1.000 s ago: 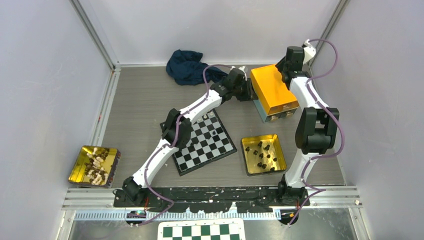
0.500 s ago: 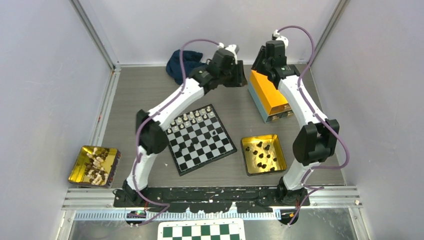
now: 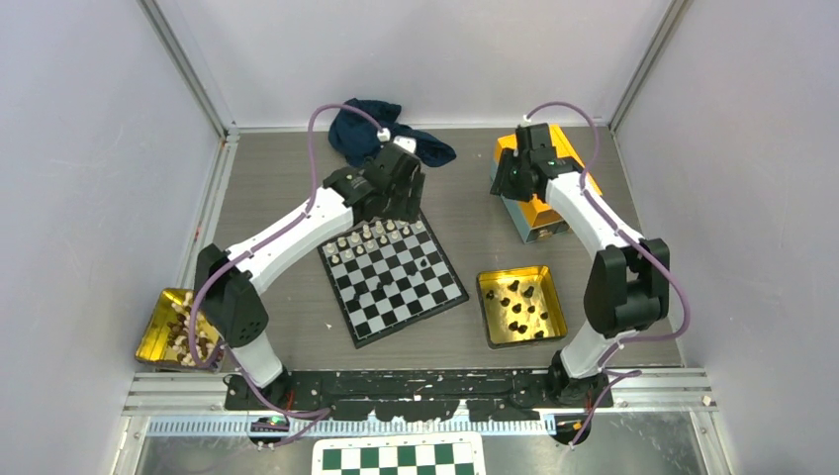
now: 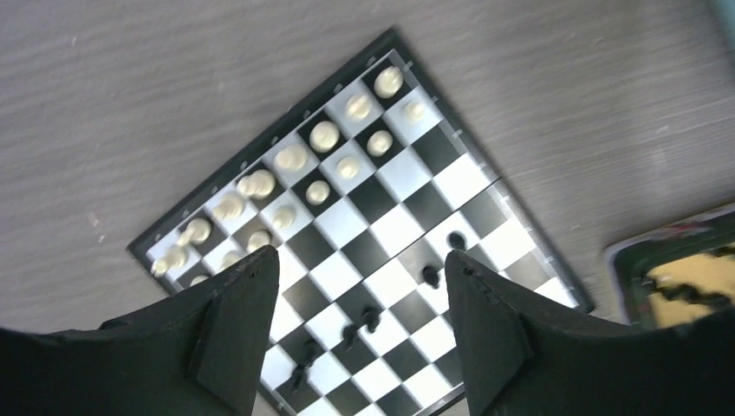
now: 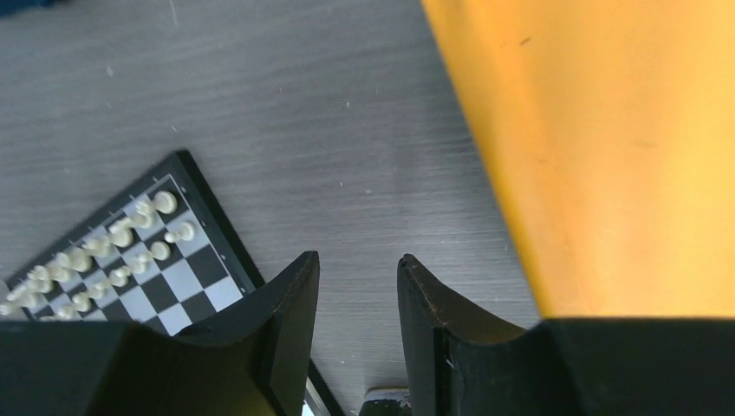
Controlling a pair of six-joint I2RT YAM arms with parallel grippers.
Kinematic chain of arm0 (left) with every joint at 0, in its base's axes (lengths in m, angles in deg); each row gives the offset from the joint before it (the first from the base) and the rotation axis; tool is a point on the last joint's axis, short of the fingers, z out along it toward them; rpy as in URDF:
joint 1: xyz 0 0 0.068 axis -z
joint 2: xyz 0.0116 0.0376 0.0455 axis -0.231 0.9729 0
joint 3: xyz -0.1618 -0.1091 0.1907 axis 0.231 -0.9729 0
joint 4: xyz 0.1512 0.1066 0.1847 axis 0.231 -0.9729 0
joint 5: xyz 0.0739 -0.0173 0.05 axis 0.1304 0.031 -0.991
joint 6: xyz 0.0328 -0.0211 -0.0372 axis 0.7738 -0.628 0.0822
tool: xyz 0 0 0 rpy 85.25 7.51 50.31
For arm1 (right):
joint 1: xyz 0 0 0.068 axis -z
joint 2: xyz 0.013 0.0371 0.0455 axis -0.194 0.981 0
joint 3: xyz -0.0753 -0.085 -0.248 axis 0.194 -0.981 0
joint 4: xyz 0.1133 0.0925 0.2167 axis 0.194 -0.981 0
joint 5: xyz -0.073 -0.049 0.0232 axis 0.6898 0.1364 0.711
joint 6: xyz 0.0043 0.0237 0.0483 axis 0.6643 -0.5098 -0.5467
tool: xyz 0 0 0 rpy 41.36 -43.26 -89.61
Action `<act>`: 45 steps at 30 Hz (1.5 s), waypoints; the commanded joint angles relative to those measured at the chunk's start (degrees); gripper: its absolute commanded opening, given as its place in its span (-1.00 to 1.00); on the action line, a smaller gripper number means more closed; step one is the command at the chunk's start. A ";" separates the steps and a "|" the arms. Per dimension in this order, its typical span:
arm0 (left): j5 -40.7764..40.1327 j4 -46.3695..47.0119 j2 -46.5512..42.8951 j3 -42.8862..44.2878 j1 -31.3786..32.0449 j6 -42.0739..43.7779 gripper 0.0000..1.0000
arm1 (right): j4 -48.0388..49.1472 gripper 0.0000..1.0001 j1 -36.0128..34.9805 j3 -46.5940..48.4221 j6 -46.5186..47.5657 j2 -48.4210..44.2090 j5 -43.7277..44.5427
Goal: Set up the chess pieces on the board
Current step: Move the distractor to the corner of the board.
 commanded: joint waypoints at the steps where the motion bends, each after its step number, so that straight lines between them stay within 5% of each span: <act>1: -5.58 -1.03 -7.48 -5.04 -0.33 0.52 0.46 | 1.90 -0.11 -1.22 -0.32 1.79 3.04 -2.02; 12: -9.09 -3.66 -21.02 -19.88 -0.33 -6.86 0.55 | 4.92 -0.11 -1.28 3.18 5.87 12.97 5.21; 13: -9.38 -4.18 -22.06 -20.82 -0.33 -7.65 0.84 | 5.04 -0.12 -1.21 3.84 6.34 13.75 6.07; 15: -9.93 -5.25 -24.15 -22.84 -0.33 -9.16 0.99 | 5.39 -0.12 -1.10 5.26 7.33 15.26 7.88; 28: -14.40 -8.94 -35.96 -40.13 -0.33 -27.54 0.99 | 5.03 -0.11 7.33 16.28 10.34 25.17 12.46; 45: -13.39 -14.48 -40.07 -46.42 -0.29 -37.52 0.96 | 4.90 -0.10 14.96 26.59 10.76 32.76 8.99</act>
